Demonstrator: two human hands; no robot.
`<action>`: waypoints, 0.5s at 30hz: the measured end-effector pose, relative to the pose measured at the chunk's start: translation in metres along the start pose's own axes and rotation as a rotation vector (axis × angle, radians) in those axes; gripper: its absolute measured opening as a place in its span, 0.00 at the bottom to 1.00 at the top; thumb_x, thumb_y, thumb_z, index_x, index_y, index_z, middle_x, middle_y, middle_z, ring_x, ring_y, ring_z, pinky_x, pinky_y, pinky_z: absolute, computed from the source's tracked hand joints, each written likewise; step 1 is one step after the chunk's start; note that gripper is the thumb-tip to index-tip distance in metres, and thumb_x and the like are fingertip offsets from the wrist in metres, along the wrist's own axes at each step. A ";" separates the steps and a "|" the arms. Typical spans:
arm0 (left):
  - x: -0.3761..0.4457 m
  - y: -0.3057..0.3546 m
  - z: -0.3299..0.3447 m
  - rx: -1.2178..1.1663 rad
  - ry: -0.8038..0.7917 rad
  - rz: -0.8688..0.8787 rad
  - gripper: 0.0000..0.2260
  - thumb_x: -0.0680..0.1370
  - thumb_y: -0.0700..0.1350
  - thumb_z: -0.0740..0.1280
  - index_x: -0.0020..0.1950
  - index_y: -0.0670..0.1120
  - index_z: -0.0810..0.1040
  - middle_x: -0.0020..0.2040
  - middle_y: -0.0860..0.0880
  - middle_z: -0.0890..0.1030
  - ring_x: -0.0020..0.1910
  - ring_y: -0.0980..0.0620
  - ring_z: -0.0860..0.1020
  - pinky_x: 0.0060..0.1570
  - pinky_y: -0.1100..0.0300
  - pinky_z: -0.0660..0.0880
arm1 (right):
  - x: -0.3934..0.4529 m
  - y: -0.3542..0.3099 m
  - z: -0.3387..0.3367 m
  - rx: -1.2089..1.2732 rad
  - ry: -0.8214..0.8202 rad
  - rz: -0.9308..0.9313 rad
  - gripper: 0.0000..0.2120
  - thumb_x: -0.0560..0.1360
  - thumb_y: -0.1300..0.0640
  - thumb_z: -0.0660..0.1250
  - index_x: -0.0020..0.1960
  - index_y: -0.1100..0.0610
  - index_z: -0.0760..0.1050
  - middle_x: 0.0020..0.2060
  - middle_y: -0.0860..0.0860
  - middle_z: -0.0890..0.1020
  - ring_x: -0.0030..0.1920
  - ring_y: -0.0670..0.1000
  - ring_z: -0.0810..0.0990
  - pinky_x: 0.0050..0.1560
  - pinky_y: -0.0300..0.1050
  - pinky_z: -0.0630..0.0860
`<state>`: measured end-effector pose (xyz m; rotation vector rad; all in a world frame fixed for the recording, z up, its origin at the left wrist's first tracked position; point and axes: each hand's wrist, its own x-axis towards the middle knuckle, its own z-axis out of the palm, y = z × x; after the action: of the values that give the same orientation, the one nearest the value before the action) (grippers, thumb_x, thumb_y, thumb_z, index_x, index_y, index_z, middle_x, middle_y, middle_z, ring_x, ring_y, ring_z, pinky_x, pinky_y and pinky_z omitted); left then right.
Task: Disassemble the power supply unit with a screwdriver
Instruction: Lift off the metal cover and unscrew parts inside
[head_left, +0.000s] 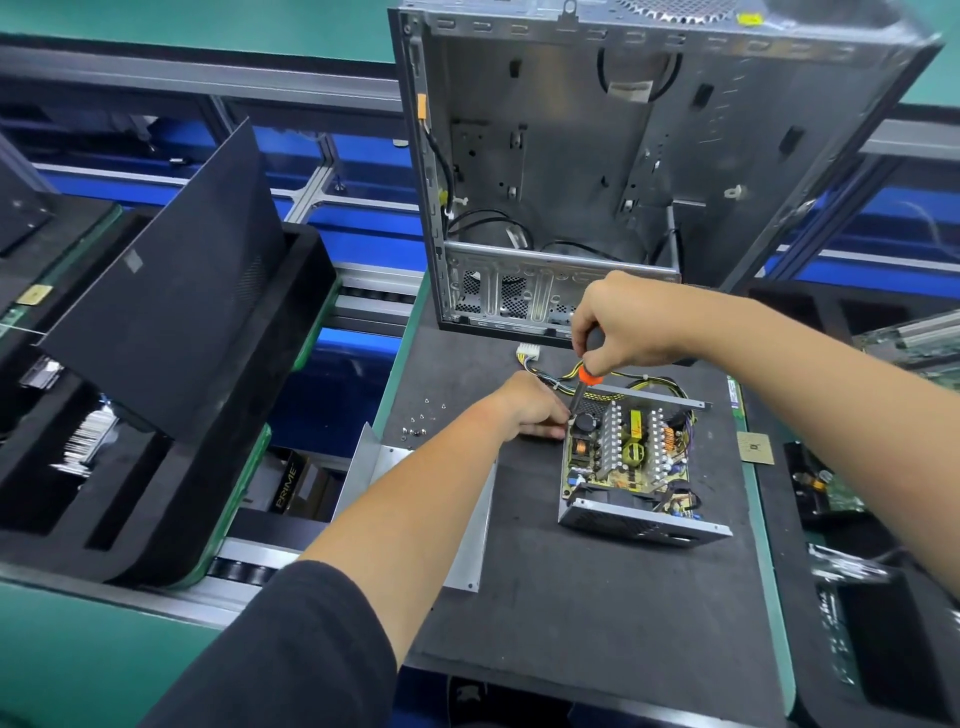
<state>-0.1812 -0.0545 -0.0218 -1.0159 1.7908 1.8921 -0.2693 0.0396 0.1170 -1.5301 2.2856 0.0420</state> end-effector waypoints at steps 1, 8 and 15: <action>0.001 0.001 0.001 -0.010 0.003 -0.012 0.07 0.74 0.29 0.67 0.38 0.37 0.77 0.36 0.43 0.79 0.33 0.48 0.80 0.37 0.61 0.81 | -0.001 -0.002 0.001 -0.013 0.000 -0.006 0.03 0.67 0.56 0.74 0.40 0.53 0.83 0.32 0.48 0.82 0.35 0.44 0.75 0.37 0.46 0.76; 0.003 0.001 0.007 -0.066 0.056 -0.056 0.07 0.74 0.28 0.66 0.37 0.37 0.76 0.36 0.43 0.79 0.30 0.49 0.79 0.28 0.63 0.79 | -0.009 -0.004 0.004 -0.046 0.013 -0.031 0.03 0.68 0.57 0.72 0.42 0.53 0.83 0.29 0.43 0.77 0.34 0.43 0.73 0.29 0.39 0.66; 0.003 0.001 0.008 -0.094 0.064 -0.071 0.06 0.73 0.28 0.67 0.39 0.36 0.77 0.37 0.42 0.79 0.32 0.49 0.79 0.26 0.65 0.77 | -0.011 0.000 0.002 -0.007 0.020 -0.019 0.03 0.67 0.56 0.73 0.41 0.54 0.84 0.32 0.45 0.81 0.36 0.44 0.75 0.39 0.47 0.78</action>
<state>-0.1862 -0.0477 -0.0235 -1.1697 1.6902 1.9367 -0.2649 0.0495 0.1184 -1.5629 2.2881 0.0297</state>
